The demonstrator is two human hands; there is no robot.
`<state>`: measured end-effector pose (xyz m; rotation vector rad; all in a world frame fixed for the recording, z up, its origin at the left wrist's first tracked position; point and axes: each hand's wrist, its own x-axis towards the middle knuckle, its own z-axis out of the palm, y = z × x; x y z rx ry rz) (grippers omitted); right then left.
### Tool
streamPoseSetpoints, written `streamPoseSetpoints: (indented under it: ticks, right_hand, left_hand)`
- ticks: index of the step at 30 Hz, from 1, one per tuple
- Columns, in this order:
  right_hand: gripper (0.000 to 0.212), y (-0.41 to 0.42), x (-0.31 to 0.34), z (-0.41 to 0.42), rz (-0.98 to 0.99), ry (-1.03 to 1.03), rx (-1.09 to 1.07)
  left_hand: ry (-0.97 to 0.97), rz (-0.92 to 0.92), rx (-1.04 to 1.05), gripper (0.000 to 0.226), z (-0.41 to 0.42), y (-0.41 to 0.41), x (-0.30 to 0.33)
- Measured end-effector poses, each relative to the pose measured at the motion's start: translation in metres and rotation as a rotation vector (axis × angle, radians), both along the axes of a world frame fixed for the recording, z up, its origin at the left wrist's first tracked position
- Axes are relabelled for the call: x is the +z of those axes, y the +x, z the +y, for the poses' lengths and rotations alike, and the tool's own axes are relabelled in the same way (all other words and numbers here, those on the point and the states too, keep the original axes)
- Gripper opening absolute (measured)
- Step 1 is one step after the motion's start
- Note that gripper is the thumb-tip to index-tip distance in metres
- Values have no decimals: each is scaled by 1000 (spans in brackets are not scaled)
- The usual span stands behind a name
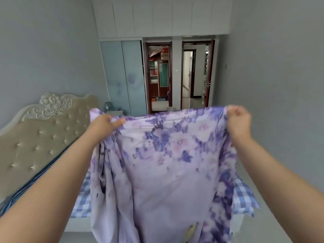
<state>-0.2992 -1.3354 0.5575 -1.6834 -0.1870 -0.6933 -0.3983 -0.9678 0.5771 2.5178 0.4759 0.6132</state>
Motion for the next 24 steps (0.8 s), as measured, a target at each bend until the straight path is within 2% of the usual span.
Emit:
streamPoseSetpoints:
  ticks: [1, 2, 3, 5, 7, 11, 14, 16, 18, 19, 21, 22, 23, 24]
  right_hand:
    - [12, -2, 24, -5, -179, 60, -64]
    - [10, -5, 43, -3, -282, 6, -95]
    - [10, -6, 56, 3, -291, -129, -93]
    - [16, 5, 57, 15, -74, -368, 14]
    - [20, 19, 43, 18, 97, -433, 105]
    - [30, 25, -3, 13, 217, -577, 159]
    - [27, 21, -38, 15, 315, -610, 280]
    - [26, 15, -50, 14, 488, -701, 457]
    - [17, 0, -49, 13, 684, -739, 782]
    - [8, -7, -42, 12, 746, -697, 946]
    - [28, -11, -21, 4, 778, -434, 1126]
    - [27, -7, -11, -2, 711, -300, 1072]
    - [8, 0, -1, -7, 600, -197, 914]
    - [12, 9, 10, -12, 492, -178, 648]
  left_hand:
    - [-37, 74, -32, 50, 0, 3, -15]
    - [-72, 97, -37, 51, -1, 5, -28]
    - [-87, 94, -18, 51, -3, 7, -38]
    - [-122, 37, 67, 51, 0, 6, -50]
    - [-207, -64, 155, 54, 13, 2, -55]
    - [-298, -342, 170, 40, 28, -1, -52]
    - [-238, -499, 149, 35, 22, -1, -33]
    - [-207, -595, 128, 36, 9, -2, -17]
    - [-220, -719, 121, 34, -4, -2, -5]
    - [-238, -775, 122, 33, -9, -3, -1]
    - [-265, -776, 109, 39, -10, 1, 4]
    - [-247, -698, 100, 40, -7, 3, 4]
    - [-205, -579, 80, 37, -3, 6, 3]
    - [-169, -447, 58, 35, 0, 9, -1]
